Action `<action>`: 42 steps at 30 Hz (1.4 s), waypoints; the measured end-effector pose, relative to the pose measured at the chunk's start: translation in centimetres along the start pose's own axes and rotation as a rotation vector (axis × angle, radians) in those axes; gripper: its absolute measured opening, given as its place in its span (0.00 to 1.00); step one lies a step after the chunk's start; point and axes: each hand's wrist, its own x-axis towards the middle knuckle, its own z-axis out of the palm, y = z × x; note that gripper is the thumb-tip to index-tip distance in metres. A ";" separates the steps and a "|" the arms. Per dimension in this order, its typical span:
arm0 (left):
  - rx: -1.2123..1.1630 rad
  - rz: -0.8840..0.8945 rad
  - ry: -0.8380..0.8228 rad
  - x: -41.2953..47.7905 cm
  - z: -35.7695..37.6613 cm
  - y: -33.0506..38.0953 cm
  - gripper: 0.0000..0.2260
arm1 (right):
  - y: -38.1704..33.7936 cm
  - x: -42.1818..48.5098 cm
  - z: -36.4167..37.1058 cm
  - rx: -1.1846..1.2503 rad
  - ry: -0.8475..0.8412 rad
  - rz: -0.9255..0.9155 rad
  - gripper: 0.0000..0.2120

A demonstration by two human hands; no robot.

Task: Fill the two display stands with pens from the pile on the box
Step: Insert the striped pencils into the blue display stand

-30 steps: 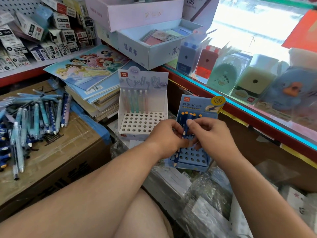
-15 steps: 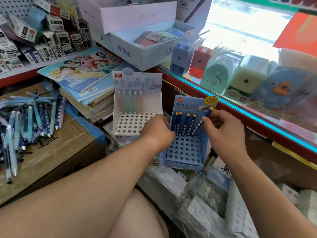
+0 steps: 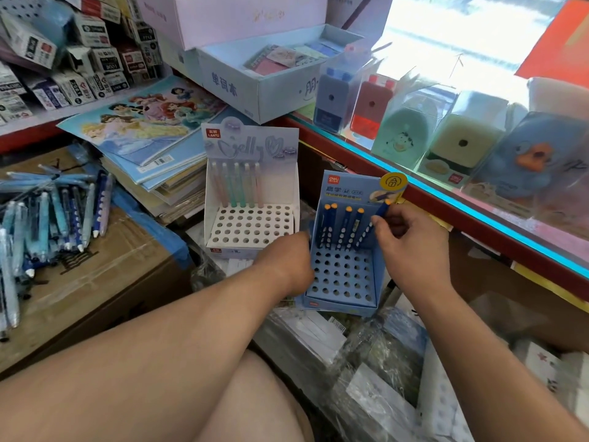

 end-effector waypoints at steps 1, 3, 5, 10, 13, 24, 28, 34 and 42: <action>0.004 0.010 -0.002 0.0 0.0 0.0 0.19 | 0.0 0.0 0.0 -0.003 0.005 0.001 0.06; 0.010 0.020 -0.006 0.0 0.1 0.0 0.19 | -0.1 0.0 0.0 -0.009 0.010 0.005 0.05; 0.011 0.021 -0.006 0.0 0.1 0.0 0.19 | -0.2 0.1 -0.1 -0.008 0.006 0.007 0.04; 0.022 0.022 -0.002 -0.1 0.0 -0.1 0.19 | -0.2 0.2 -0.1 -0.008 0.012 -0.003 0.04; 0.031 0.026 -0.005 -0.2 0.0 0.0 0.20 | -0.1 0.3 -0.1 -0.033 -0.013 0.000 0.05; 0.004 0.024 -0.015 -0.5 -0.2 0.0 0.20 | -1.2 0.8 0.4 -0.255 -0.066 -0.016 0.06; -0.018 0.019 -0.020 -0.6 -0.3 -0.1 0.21 | -1.5 0.7 0.6 -0.347 -0.073 0.023 0.07; -0.050 0.014 -0.020 -0.5 -0.3 -0.2 0.20 | -1.9 0.4 0.8 -0.308 -0.066 0.056 0.09; -0.082 0.011 -0.015 -0.5 -0.3 -0.3 0.20 | -1.6 0.2 0.8 -0.341 -0.071 0.020 0.08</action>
